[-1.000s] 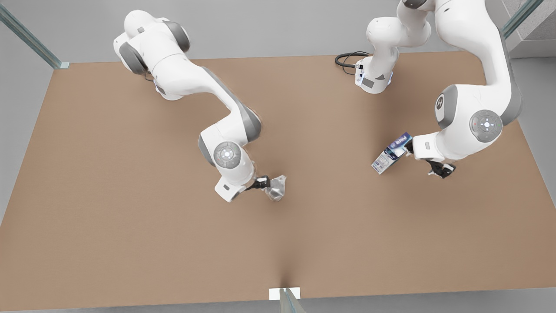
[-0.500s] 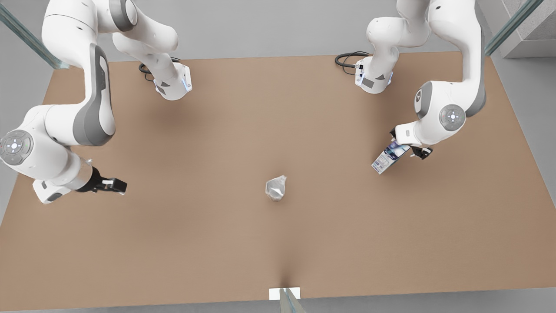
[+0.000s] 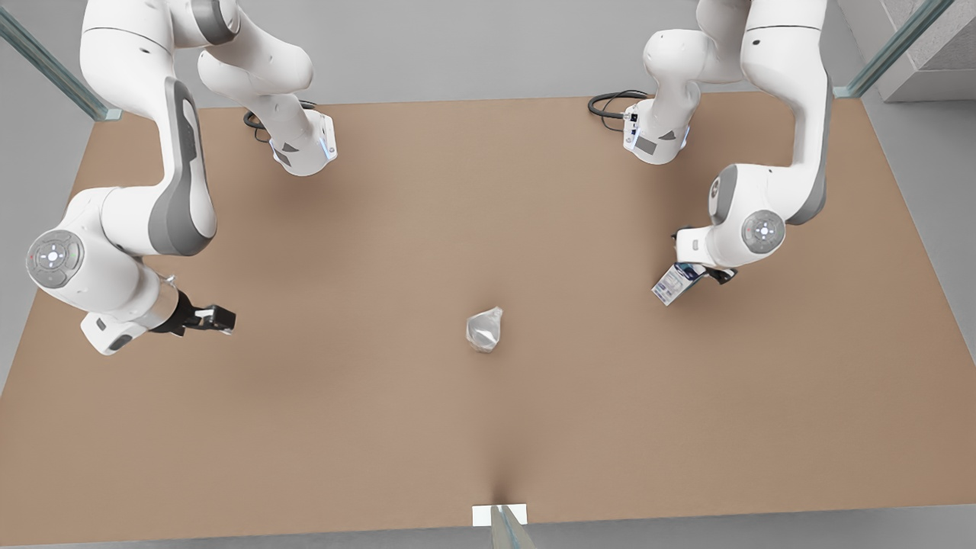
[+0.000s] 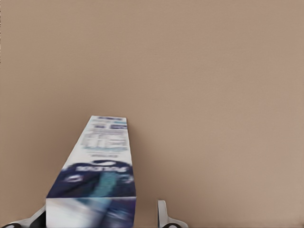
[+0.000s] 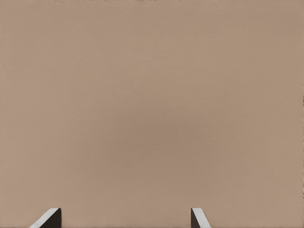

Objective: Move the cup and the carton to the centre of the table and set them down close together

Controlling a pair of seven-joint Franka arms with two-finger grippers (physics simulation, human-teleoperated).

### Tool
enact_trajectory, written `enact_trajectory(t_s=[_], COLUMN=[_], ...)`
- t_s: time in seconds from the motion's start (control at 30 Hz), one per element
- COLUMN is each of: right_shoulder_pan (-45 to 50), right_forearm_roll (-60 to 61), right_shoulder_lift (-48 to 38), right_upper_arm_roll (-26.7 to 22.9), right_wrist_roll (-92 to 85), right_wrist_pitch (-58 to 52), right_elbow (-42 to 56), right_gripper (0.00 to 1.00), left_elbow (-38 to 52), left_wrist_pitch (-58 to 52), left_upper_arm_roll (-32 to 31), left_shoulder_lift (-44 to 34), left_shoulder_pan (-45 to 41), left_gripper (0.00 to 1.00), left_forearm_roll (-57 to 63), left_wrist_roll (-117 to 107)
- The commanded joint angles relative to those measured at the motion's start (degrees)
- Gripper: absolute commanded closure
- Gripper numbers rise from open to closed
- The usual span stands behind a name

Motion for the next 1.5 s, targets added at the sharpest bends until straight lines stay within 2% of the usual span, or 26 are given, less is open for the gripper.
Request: enact_trajectory(t_s=[0.0,0.07,0.13,0.3,0.43,0.5,0.57,0.63,0.67,0.73,0.83,1.0,1.03,1.07,1.3,1.4,1.43,1.47], right_shoulder_pan=[-0.03,-0.21,-1.0,-2.05,-1.61,-1.44,-1.61,-1.79,-1.79,-1.88,-1.88,-2.05,-2.14,-2.14,-2.23,-2.23,-2.32,-2.32], right_forearm_roll=[-0.06,-0.06,-0.15,0.73,-0.06,-0.06,0.03,0.03,0.12,0.03,0.12,0.21,0.21,0.21,0.38,0.29,0.21,0.21], right_shoulder_lift=[-0.1,-0.02,-0.1,3.06,3.85,3.85,3.85,3.94,3.94,3.94,3.94,3.94,3.94,3.94,3.94,3.85,3.76,3.76], right_upper_arm_roll=[0.0,0.0,-0.35,-0.44,-0.35,-0.35,-0.35,-0.35,-0.35,-0.35,-0.44,-0.44,-0.35,-0.35,-0.35,-0.44,-0.44,-0.44], right_wrist_roll=[0.0,-0.17,-0.18,0.18,0.0,0.18,0.0,-0.09,-0.09,-0.18,-0.18,-0.35,-0.35,-0.35,-0.35,0.44,0.53,0.44], right_wrist_pitch=[-0.05,-0.05,-2.07,-5.06,-5.06,-5.5,-5.41,-5.32,-5.23,-5.23,-5.23,-5.32,-5.32,-5.41,-5.32,-5.41,-5.5,-5.5], right_elbow=[-0.05,0.3,1.71,6.36,6.19,6.19,6.1,6.1,6.1,6.1,6.1,6.01,5.93,5.84,6.01,6.1,6.01,6.1], right_gripper=[0.0,0.0,0.0,0.0,0.0,0.0,0.0,0.0,0.0,0.0,0.0,0.0,0.0,0.0,0.0,0.0,0.0,0.0], left_elbow=[0.0,0.0,0.0,0.09,0.7,3.07,16.25,24.42,29.78,39.63,48.25,49.13,49.13,49.13,49.39,53.43,54.66,58.61], left_wrist_pitch=[0.0,0.26,0.35,0.35,-0.09,-0.52,-12.3,-17.74,-19.77,-19.95,-19.16,-14.24,-14.24,-14.24,-15.2,-21.26,-22.93,-27.23], left_upper_arm_roll=[-0.05,0.04,0.04,0.12,0.04,-0.05,-3.13,-4.0,-5.93,-14.55,-21.14,-21.06,-21.06,-20.79,-20.53,-19.39,-18.6,-12.55], left_shoulder_lift=[0.01,0.19,0.19,0.19,-1.48,-2.18,2.56,6.42,9.58,17.85,26.2,29.98,30.6,30.77,29.81,29.02,28.93,28.67], left_shoulder_pan=[-0.21,-0.21,-0.21,-0.21,-0.3,-2.41,-7.33,-15.94,-17.53,-17.62,-19.72,-24.03,-24.03,-24.03,-23.94,-23.68,-23.33,-23.15], left_gripper=[0.02,0.19,0.31,0.38,0.38,0.36,0.35,0.34,0.34,0.33,0.33,0.32,0.28,0.0,0.0,0.0,0.0,0.0], left_forearm_roll=[0.02,0.1,0.02,0.1,0.19,0.19,0.11,-1.82,-5.07,-5.43,-5.78,-6.05,-5.7,-5.52,-3.5,-3.5,-3.5,-3.76], left_wrist_roll=[0.0,0.0,-0.26,-0.7,-3.07,-7.72,-19.15,-32.41,-38.3,-53.17,-67.49,-72.51,-72.33,-71.72,-72.16,-72.07,-72.07,-71.89])
